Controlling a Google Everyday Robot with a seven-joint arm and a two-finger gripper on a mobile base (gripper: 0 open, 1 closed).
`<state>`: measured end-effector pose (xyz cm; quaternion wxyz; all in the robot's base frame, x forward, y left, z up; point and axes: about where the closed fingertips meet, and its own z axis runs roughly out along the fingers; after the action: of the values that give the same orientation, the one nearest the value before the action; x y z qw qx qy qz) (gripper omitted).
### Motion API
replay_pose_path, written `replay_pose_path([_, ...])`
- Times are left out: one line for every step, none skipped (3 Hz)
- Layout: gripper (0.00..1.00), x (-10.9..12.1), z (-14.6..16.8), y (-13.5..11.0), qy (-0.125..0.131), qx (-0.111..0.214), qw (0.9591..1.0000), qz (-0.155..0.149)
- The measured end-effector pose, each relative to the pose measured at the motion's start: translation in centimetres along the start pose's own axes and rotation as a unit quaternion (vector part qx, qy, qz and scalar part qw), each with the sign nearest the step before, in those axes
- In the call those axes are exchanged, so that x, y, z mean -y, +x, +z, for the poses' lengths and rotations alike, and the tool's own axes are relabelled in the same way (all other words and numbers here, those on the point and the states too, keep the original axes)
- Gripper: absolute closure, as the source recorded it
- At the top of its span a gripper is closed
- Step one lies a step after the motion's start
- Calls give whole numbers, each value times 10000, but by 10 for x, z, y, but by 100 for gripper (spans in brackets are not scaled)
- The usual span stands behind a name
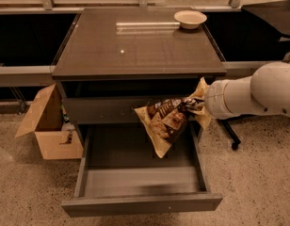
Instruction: Pick brown chip bag from middle drawer and place on counter
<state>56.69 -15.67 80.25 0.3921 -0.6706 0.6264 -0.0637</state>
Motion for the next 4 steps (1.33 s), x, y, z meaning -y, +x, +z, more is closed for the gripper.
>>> replay_pose_path([100,0,0,0,0,0,10000,0])
replay_pose_path([100,10,3,-2,50,61,10000,-58])
replay_pose_path([100,54,0,1,347,27,9991,-230])
replay_pose_path([100,93,-11,4,679,10,9973,-292])
